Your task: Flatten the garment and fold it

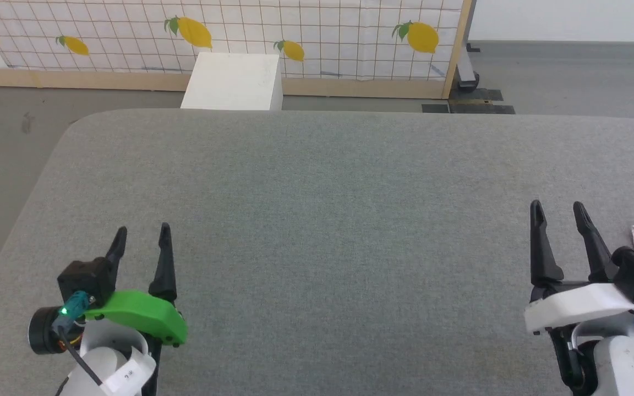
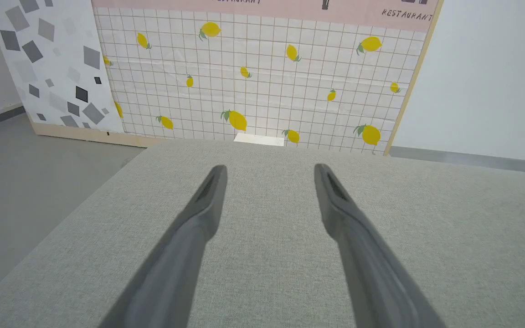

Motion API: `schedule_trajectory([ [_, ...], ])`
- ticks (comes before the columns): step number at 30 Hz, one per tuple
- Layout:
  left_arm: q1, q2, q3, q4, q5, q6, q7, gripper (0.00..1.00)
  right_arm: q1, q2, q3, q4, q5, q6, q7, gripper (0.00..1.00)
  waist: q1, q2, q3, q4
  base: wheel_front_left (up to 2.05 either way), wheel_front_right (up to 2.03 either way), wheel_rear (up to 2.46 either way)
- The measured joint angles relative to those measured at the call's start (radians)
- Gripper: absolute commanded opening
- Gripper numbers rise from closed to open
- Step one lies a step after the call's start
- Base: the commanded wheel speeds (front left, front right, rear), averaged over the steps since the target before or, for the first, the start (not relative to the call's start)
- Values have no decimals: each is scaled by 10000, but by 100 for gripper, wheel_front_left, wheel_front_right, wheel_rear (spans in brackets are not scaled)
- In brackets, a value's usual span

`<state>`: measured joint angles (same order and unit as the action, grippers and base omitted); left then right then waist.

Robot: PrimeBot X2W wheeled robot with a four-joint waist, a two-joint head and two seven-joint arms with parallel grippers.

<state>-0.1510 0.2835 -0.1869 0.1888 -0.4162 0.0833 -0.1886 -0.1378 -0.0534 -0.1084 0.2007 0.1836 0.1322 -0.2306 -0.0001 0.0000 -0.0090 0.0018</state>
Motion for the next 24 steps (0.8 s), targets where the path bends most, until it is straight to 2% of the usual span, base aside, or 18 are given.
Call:
schedule_trajectory([
  [24,56,-4,-299,376,-36,-29,111,100,415,4,-215,123,-84,0,558,100,1,0,45,-4,0,0,0],
])
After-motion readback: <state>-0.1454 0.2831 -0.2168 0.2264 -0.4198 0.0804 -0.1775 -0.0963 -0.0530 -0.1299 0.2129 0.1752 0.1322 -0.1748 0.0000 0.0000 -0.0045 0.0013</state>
